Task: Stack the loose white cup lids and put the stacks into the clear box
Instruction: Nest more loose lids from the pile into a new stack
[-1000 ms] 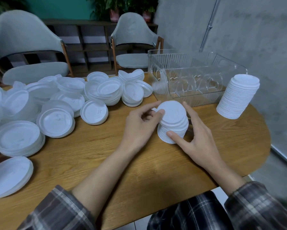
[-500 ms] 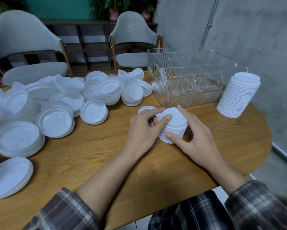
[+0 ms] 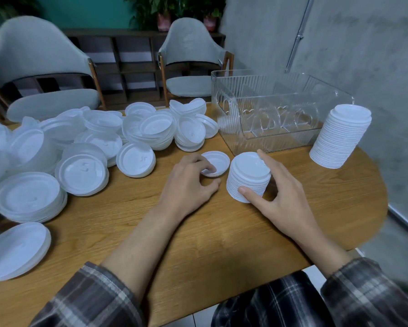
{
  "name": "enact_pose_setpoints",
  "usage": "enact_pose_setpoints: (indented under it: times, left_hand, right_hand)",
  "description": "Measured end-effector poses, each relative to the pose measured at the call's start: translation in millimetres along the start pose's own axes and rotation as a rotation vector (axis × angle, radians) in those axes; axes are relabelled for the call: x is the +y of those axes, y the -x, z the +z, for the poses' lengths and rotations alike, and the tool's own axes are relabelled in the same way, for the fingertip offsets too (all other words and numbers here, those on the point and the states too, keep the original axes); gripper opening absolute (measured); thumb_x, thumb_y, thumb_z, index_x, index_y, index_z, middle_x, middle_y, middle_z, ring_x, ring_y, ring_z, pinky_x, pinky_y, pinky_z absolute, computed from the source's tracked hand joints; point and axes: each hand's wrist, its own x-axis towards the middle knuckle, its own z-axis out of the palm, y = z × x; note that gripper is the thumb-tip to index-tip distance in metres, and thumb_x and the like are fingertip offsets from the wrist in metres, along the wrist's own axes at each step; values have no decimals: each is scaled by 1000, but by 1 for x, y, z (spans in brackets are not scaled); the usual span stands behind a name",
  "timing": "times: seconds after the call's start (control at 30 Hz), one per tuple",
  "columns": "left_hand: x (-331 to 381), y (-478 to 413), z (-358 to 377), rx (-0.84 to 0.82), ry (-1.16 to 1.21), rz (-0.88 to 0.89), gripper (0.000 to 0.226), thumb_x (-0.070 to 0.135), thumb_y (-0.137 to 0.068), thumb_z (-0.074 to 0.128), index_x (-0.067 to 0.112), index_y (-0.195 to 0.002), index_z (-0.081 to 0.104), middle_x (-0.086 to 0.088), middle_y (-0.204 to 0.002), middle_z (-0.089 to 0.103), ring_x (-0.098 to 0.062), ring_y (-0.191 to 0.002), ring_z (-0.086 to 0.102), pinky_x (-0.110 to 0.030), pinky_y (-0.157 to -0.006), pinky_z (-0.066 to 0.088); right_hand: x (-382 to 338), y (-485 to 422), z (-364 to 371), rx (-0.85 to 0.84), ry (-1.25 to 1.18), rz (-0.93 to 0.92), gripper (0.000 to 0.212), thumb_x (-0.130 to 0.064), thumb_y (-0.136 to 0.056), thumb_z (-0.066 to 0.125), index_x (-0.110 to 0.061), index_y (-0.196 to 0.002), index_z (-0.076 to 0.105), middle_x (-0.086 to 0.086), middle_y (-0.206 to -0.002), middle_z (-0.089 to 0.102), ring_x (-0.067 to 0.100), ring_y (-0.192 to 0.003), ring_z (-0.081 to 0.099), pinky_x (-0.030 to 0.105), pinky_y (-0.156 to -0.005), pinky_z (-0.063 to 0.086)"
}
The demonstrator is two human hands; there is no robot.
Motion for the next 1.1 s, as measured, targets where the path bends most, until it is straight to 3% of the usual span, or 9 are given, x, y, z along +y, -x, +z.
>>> enact_pose_setpoints:
  times: [0.2, 0.33, 0.57, 0.67, 0.77, 0.9, 0.97, 1.1]
  left_hand:
    - [0, -1, 0, 26, -39, 43, 8, 21, -90, 78, 19, -93, 70, 8, -94, 69, -13, -92, 63, -40, -83, 54]
    - [7, -1, -3, 164, 75, 14, 12, 17, -93, 73, 16, -103, 65, 11, -92, 68, -10, -83, 63, -28, -77, 48]
    - [28, -5, -16, 316, 599, -202, 23, 11, -96, 71, 18, -118, 66, 1, -96, 75, -12, -85, 73, -24, -79, 58]
    - [37, -8, -20, 296, 910, -347, 19, 10, -100, 68, 13, -119, 66, -7, -96, 73, -16, -82, 77, -33, -77, 64]
    - [43, -8, -19, 201, 1090, -423, 17, 8, -100, 68, 4, -116, 70, -14, -99, 70, -15, -85, 75, -30, -73, 65]
    - [48, -3, -8, 104, 982, -398, 9, 10, -98, 72, 8, -106, 73, -7, -78, 72, -14, -69, 68, -27, -63, 59]
    - [48, -1, -3, 68, 908, -365, 19, 13, -96, 74, 10, -115, 71, -1, -69, 65, -13, -63, 60, -26, -63, 52]
    - [49, 6, 3, 39, 641, -191, 28, 25, -96, 75, 26, -123, 71, 4, -72, 61, -7, -65, 53, -17, -67, 45]
  right_hand:
    - [0, 0, 0, -7, 7, 10, 87, -55, -85, 76, -30, -159, 37, -19, -147, 47, -10, -135, 38, -4, -103, 22]
    - [-1, 0, -1, -14, -2, 11, 88, -60, -85, 72, -30, -160, 36, -18, -147, 48, -7, -137, 40, -1, -106, 24]
    - [-1, 0, -1, -10, -25, 2, 81, -57, -89, 68, -27, -159, 39, -17, -147, 49, -16, -135, 37, -1, -104, 24]
    - [-1, 0, -1, -11, -39, 6, 80, -56, -90, 68, -27, -159, 39, -18, -146, 49, -18, -133, 37, -2, -103, 23]
    - [-1, 0, -1, -13, -47, 4, 82, -57, -90, 68, -29, -160, 37, -18, -146, 49, -15, -134, 39, -2, -103, 26]
    - [0, -1, -1, 1, -73, -2, 88, -55, -89, 71, -31, -163, 29, -22, -152, 42, -18, -139, 33, -1, -107, 24]
    - [-1, -1, -1, 1, -76, -12, 90, -51, -90, 73, -34, -164, 25, -23, -159, 36, -14, -145, 29, 3, -113, 24]
    - [0, 0, 0, -15, -61, -43, 85, -40, -92, 75, -31, -163, 28, -19, -154, 43, -14, -141, 35, 4, -110, 26]
